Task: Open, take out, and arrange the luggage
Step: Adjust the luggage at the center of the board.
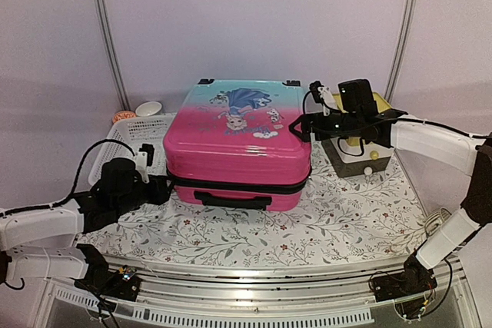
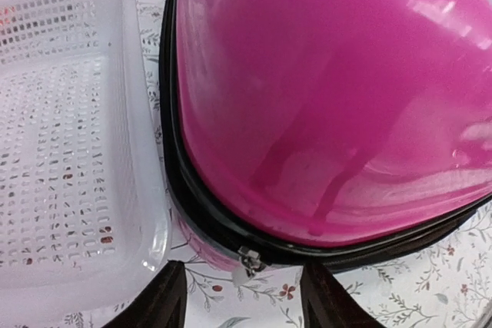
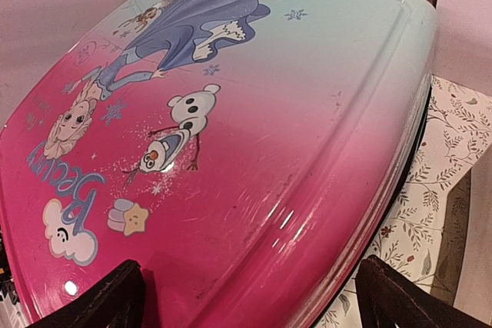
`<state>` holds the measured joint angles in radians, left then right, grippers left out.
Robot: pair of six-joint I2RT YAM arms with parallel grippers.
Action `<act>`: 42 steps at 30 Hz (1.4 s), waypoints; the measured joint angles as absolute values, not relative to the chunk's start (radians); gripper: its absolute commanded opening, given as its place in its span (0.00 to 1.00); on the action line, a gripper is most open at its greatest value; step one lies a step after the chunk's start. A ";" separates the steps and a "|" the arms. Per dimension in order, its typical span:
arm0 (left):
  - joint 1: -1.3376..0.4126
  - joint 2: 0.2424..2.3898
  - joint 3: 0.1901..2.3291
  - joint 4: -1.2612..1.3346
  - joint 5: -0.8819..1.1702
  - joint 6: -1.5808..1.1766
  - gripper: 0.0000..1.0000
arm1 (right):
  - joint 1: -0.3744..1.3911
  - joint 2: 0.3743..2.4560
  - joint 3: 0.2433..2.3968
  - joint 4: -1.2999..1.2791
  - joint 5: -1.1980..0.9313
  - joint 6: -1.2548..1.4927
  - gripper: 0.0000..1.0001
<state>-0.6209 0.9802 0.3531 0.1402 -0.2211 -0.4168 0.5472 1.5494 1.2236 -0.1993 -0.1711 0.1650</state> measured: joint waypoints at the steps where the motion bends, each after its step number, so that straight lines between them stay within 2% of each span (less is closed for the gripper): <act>1: -0.621 0.956 0.363 0.115 -0.215 -0.420 0.57 | 0.546 1.543 1.218 -0.200 -0.171 0.165 0.97; 8: -0.595 0.819 0.532 -0.044 -0.193 -0.442 0.68 | 0.545 1.504 1.180 -0.197 -0.177 0.169 0.97; 9: -0.580 0.817 0.555 -0.061 -0.184 -0.446 0.73 | 0.544 1.500 1.176 -0.194 -0.178 0.170 0.98; 11: -0.536 0.821 0.604 -0.097 -0.157 -0.454 0.94 | 0.543 1.492 1.167 -0.191 -0.180 0.175 0.98; 12: -0.508 0.828 0.627 -0.117 -0.137 -0.459 0.98 | 0.543 1.488 1.162 -0.188 -0.181 0.177 0.99; 23: -0.238 0.996 0.777 -0.200 0.176 -0.473 0.98 | 0.542 1.446 1.134 -0.176 -0.151 0.267 0.99; 29: -0.215 1.068 0.795 -0.177 0.275 -0.447 0.98 | 0.542 1.382 1.071 -0.126 -0.161 0.273 0.99; 42: -0.204 1.275 0.891 -0.072 0.498 -0.447 0.96 | 0.542 1.415 1.074 -0.120 -0.220 0.296 0.99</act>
